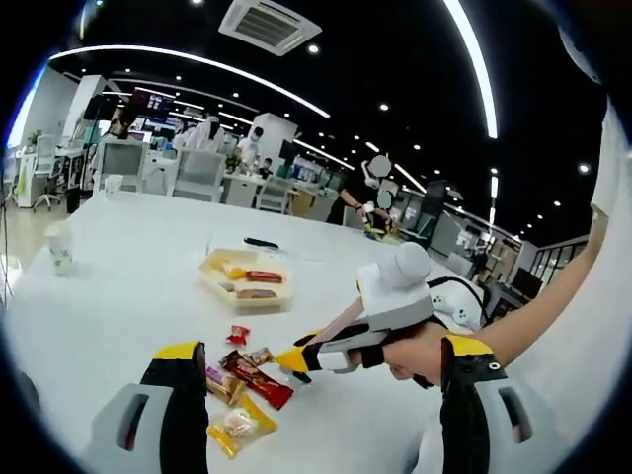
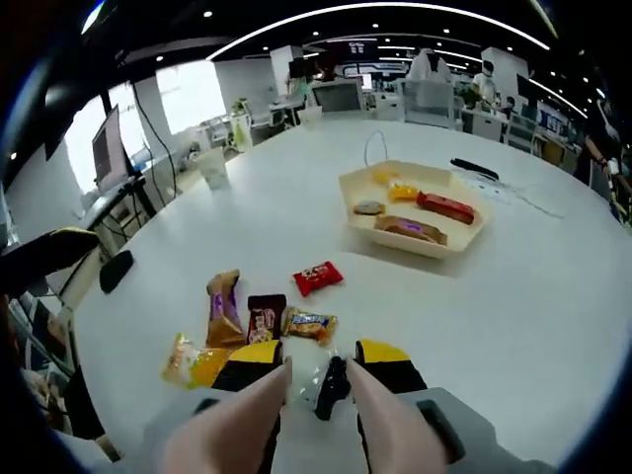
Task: Place the target food into the container with the food tongs after gripping and lifting it, then release it inside without dropping or visibly crushing the food.
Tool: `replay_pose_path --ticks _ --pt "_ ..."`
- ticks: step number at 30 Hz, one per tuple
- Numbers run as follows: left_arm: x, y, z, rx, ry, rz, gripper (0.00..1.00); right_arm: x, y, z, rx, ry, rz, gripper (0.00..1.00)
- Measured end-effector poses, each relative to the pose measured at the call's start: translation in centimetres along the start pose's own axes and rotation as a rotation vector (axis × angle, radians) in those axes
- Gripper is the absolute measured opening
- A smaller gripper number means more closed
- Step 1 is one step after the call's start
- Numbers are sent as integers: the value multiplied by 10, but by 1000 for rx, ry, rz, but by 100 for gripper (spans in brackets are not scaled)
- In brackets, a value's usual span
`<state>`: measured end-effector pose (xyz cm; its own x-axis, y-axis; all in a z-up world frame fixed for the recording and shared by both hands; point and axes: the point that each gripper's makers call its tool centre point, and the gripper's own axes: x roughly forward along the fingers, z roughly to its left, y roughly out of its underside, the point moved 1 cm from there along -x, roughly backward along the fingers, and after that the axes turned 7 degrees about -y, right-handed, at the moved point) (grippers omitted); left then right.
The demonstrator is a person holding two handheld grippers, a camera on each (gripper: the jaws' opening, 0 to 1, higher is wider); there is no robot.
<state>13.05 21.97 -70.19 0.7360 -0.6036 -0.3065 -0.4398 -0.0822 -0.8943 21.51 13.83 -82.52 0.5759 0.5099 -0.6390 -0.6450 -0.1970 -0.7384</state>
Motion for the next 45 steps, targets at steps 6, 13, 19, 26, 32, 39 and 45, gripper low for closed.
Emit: replay_pose_path --ticks 6,13,19,26,32,39,45 --pt "0 1 -2 1 -1 3 99 2 0 3 -43 -2 9 29" --pt "-1 -4 -3 9 -11 -11 99 0 0 0 -35 -5 -14 29" --pt "-4 3 -5 -1 -21 -3 99 -7 4 -6 -18 -3 -58 28" --pt "0 6 -10 -5 -14 6 99 -9 3 -10 -39 25 -46 29" --pt "1 2 -10 -4 -14 -6 99 -19 5 -15 -77 60 -68 29" --pt "2 9 -11 -12 -7 14 99 -14 26 -24 4 64 1 30" --pt "4 8 -11 -24 1 14 99 -8 24 -23 -37 76 7 30"
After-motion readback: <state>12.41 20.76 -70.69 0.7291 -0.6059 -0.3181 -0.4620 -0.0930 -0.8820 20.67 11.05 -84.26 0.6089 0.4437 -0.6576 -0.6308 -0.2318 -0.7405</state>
